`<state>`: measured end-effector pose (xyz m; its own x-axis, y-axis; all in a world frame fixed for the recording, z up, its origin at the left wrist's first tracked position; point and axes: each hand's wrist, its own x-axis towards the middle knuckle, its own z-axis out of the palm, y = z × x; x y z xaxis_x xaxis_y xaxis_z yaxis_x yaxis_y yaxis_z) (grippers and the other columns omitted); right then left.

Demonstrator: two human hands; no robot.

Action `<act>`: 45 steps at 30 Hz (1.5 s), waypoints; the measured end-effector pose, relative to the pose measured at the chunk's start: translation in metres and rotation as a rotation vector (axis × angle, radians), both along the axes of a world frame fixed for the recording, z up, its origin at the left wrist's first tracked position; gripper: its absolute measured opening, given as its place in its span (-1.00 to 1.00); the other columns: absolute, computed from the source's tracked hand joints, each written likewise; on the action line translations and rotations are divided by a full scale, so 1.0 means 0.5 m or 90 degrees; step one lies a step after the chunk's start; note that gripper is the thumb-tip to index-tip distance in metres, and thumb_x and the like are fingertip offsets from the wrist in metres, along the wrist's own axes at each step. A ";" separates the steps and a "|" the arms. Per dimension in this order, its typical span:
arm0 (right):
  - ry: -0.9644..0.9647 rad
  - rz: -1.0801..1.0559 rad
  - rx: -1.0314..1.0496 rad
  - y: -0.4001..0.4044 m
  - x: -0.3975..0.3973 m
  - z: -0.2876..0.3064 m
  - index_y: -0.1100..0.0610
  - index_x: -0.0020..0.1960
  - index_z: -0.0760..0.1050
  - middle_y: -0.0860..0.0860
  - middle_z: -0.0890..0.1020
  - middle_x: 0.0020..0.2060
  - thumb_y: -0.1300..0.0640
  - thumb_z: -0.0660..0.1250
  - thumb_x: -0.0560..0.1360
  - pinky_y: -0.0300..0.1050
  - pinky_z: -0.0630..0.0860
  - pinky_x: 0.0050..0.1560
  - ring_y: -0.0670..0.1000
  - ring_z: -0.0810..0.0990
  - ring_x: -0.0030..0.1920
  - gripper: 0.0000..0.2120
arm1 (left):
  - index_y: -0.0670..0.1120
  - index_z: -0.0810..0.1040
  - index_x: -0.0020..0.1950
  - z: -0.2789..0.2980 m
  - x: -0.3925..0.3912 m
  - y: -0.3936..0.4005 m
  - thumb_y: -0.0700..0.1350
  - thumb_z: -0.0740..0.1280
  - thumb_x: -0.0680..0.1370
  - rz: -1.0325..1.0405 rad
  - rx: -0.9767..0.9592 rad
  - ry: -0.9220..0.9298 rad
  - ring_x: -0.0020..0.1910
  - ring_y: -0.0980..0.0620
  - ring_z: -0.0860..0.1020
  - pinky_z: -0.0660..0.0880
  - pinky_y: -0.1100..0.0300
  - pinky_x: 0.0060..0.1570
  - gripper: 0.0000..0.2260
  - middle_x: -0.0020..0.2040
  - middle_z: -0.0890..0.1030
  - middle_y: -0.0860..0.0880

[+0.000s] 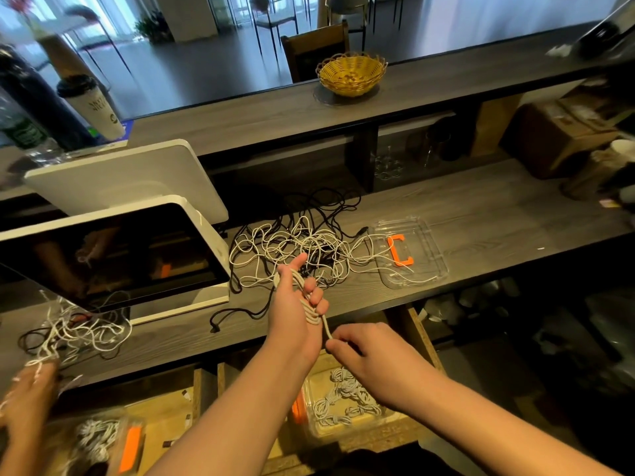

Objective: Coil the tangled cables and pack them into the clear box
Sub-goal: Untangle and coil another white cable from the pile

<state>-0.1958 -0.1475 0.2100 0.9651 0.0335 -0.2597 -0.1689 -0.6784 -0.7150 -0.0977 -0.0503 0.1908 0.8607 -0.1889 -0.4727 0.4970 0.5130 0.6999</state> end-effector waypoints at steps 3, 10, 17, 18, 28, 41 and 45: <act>-0.007 0.026 0.020 -0.001 -0.005 0.005 0.03 -0.05 0.55 -0.05 0.57 -0.31 -0.02 0.19 0.64 -0.05 0.42 -0.26 -0.10 0.47 -0.33 -0.79 | -0.01 0.54 0.28 -0.014 -0.004 0.005 0.16 0.08 0.69 -0.069 0.132 -0.080 -0.41 0.15 0.23 0.16 0.28 -0.45 -0.63 -0.34 0.32 0.05; -0.044 0.013 0.050 -0.018 0.012 0.025 0.02 -0.14 0.55 -0.11 0.49 -0.43 0.00 0.22 0.63 -0.25 0.25 -0.39 -0.16 0.41 -0.43 -0.78 | 0.00 0.60 0.16 -0.005 -0.020 0.013 0.26 0.09 0.63 -0.198 0.278 -0.164 -0.40 0.15 0.20 0.14 0.24 -0.38 -0.56 -0.32 0.29 0.07; 0.158 -0.208 0.474 -0.010 0.022 0.026 0.21 0.11 0.37 0.24 0.55 -0.13 -0.12 0.24 0.60 -0.13 0.52 -0.48 0.04 0.58 -0.38 -0.63 | -0.05 0.47 -0.12 0.035 -0.037 -0.005 0.14 0.16 0.65 -0.153 0.051 -0.100 -0.38 0.11 0.32 0.31 0.23 -0.29 -0.69 -0.33 0.38 0.03; 0.159 -0.229 0.502 -0.009 0.022 0.027 0.18 0.15 0.33 0.30 0.57 -0.06 -0.11 0.25 0.60 -0.11 0.54 -0.48 0.07 0.59 -0.37 -0.64 | -0.06 0.45 -0.13 0.038 -0.036 -0.007 0.15 0.14 0.65 -0.148 0.017 -0.094 -0.37 0.09 0.36 0.37 0.22 -0.27 -0.67 -0.32 0.41 0.01; 0.103 -0.168 0.509 -0.014 0.022 0.020 0.24 0.00 0.48 0.10 0.49 -0.33 -0.04 0.25 0.63 -0.17 0.30 -0.43 -0.04 0.37 -0.48 -0.68 | 0.05 0.68 -0.15 0.038 -0.054 -0.010 0.24 0.12 0.61 -0.200 0.140 -0.128 -0.05 0.12 0.67 0.50 0.12 -0.04 -0.57 0.04 0.66 -0.05; 0.195 -0.034 0.508 -0.080 0.021 0.026 0.11 -0.10 0.49 -0.03 0.46 -0.45 0.07 0.31 0.61 -0.19 0.25 -0.40 -0.06 0.33 -0.47 -0.85 | -0.22 0.57 -0.08 0.035 -0.022 0.027 -0.14 0.26 0.45 -0.206 0.110 -0.045 -0.56 0.10 0.21 0.24 0.19 -0.40 -0.82 -0.60 0.20 0.08; 0.179 0.033 0.425 -0.076 0.020 0.030 0.02 -0.17 0.51 -0.03 0.51 -0.41 0.01 0.32 0.60 -0.07 0.31 -0.31 0.01 0.36 -0.42 -0.81 | -0.25 0.55 -0.15 0.028 -0.028 0.030 -0.23 0.10 0.58 -0.232 0.319 -0.177 -0.60 0.13 0.24 0.20 0.25 -0.54 -0.73 -0.57 0.33 0.06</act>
